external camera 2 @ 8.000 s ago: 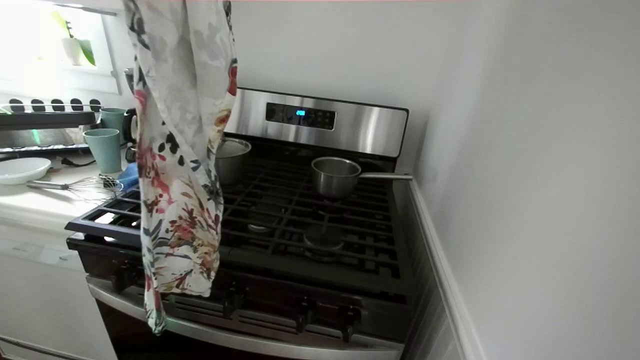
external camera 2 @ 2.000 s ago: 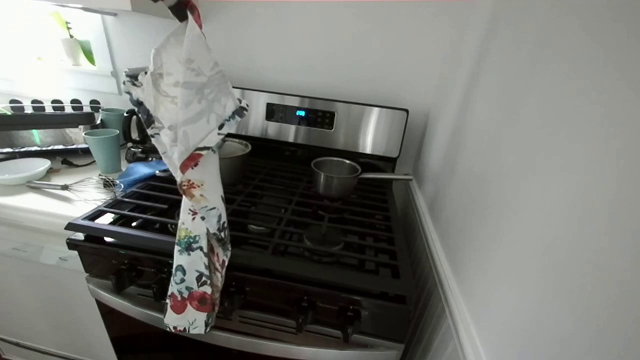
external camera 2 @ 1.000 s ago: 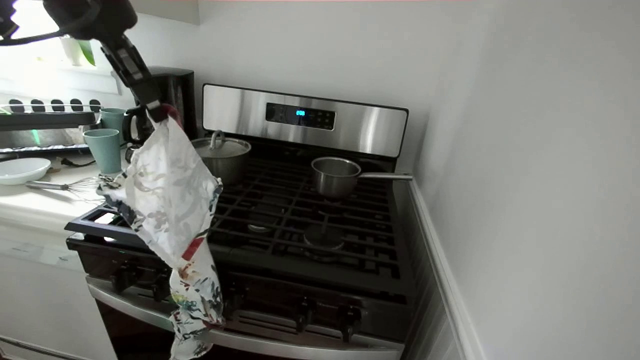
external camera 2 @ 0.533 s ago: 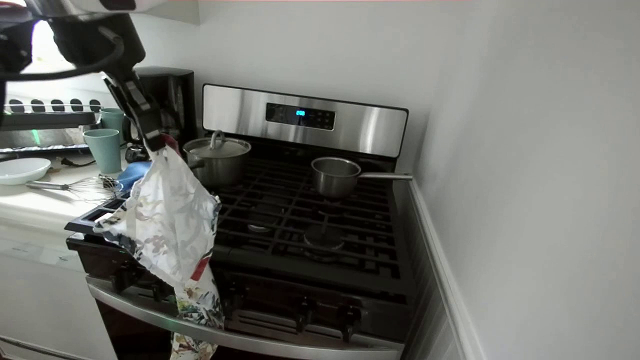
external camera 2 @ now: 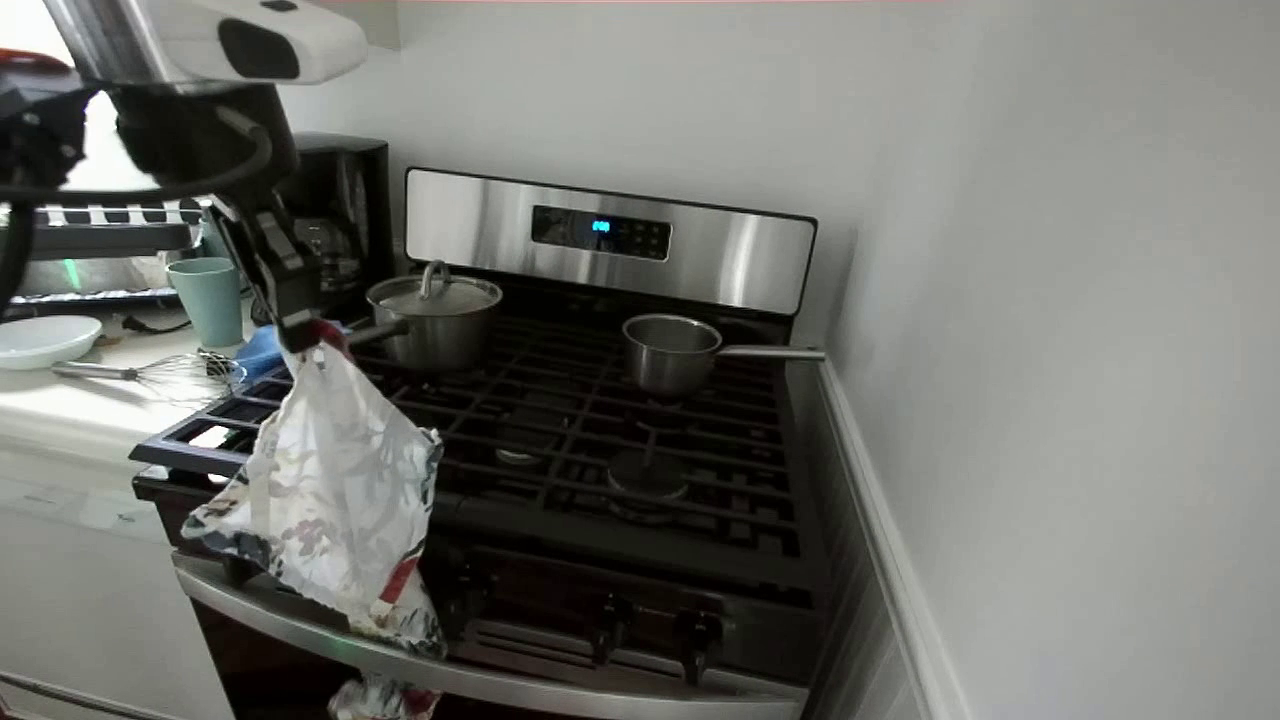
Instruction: Pick up the kitchen towel and hang it on the oven door handle
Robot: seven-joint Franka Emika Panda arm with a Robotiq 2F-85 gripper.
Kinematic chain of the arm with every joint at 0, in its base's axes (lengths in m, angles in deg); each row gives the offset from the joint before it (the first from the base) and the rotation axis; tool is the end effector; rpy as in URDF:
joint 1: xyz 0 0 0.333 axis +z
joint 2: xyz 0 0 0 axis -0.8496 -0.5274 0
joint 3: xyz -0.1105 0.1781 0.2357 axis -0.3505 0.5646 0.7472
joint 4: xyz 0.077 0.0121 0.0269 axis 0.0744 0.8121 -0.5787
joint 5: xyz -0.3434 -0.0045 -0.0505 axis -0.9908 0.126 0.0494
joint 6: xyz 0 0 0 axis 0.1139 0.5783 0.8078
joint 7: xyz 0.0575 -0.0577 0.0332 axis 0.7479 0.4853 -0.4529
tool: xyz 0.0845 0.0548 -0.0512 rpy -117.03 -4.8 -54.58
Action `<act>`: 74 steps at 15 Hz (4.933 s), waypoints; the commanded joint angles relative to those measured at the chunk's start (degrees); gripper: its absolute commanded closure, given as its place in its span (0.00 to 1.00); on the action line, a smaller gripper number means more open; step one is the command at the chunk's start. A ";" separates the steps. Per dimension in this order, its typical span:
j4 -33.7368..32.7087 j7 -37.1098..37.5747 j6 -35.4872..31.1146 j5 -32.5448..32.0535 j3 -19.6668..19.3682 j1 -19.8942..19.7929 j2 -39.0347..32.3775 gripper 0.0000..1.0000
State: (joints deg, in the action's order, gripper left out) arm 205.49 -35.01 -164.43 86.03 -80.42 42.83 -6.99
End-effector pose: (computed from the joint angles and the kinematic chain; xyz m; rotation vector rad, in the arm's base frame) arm 0.2757 -0.2156 0.5065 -3.0330 0.4279 -0.3225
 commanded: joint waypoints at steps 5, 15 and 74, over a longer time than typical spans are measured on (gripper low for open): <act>-1.46 -5.81 7.26 -8.25 0.02 -1.60 -3.33 0.99; 1.10 -7.45 9.68 -23.27 -1.82 -3.82 -14.39 0.99; 1.51 -16.37 -15.69 -6.56 -0.61 -12.09 -40.05 0.00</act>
State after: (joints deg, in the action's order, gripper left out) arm 203.43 -45.46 -182.05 72.85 -82.25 32.63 -55.08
